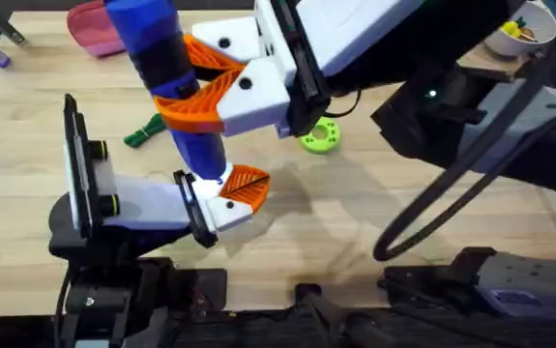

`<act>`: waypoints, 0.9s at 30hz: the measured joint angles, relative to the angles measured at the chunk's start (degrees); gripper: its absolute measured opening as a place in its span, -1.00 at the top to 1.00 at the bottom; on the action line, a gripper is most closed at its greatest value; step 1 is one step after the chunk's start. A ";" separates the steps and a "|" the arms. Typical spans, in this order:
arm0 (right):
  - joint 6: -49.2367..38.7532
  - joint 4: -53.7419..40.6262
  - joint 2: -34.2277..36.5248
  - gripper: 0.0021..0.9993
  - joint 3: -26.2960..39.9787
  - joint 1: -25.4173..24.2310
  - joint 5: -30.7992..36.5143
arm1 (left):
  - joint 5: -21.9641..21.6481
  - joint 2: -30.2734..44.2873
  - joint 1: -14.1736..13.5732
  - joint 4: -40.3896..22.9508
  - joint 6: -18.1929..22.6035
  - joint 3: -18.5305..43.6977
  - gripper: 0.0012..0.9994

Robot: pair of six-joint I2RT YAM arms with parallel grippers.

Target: Pick up the gripper from the table and insert it into the empty holder that is missing its gripper. Then pick up a screw, insert it into the mounting hole, and use the screwdriver to tighten it. Finally, clean up the table by picking up the vegetable and placing it into the bucket.

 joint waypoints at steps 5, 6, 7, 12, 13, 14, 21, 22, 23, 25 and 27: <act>-0.84 0.04 0.00 0.99 0.07 0.00 -0.07 | 0.00 0.00 0.00 0.00 0.00 0.00 0.97; -1.07 0.06 0.00 0.99 0.07 0.01 -0.25 | 0.00 0.00 0.00 0.00 0.00 0.00 0.97; -1.23 0.04 0.00 0.99 0.07 0.02 -0.41 | 0.00 0.00 0.00 0.00 0.00 0.00 0.97; -1.89 0.02 0.00 0.99 0.07 0.00 -0.90 | 0.00 0.00 0.00 -0.01 0.00 0.00 0.97; -1.92 0.04 0.00 0.99 0.07 0.01 -0.90 | 0.00 0.00 0.00 -0.02 0.00 0.00 0.97; -1.94 0.04 0.00 0.99 0.07 0.00 -0.96 | 0.00 0.00 0.00 0.00 0.00 0.00 0.97; -2.38 -0.42 0.00 0.99 0.09 0.00 -2.41 | 0.00 -0.02 0.00 0.00 0.00 0.00 0.97; -2.40 -0.50 0.00 0.99 0.09 0.01 -2.45 | 0.00 0.00 0.00 -0.02 0.00 0.00 0.97; -2.50 -0.52 0.00 0.99 0.09 0.00 -2.55 | 0.00 0.00 0.00 0.00 0.00 0.00 0.97; -2.56 -0.52 0.00 0.99 0.09 0.01 -2.62 | 0.00 0.00 0.00 -0.01 0.00 0.00 0.97; -2.58 -0.52 0.00 0.99 0.09 0.02 -2.62 | 0.00 0.00 0.00 0.00 0.00 0.00 0.97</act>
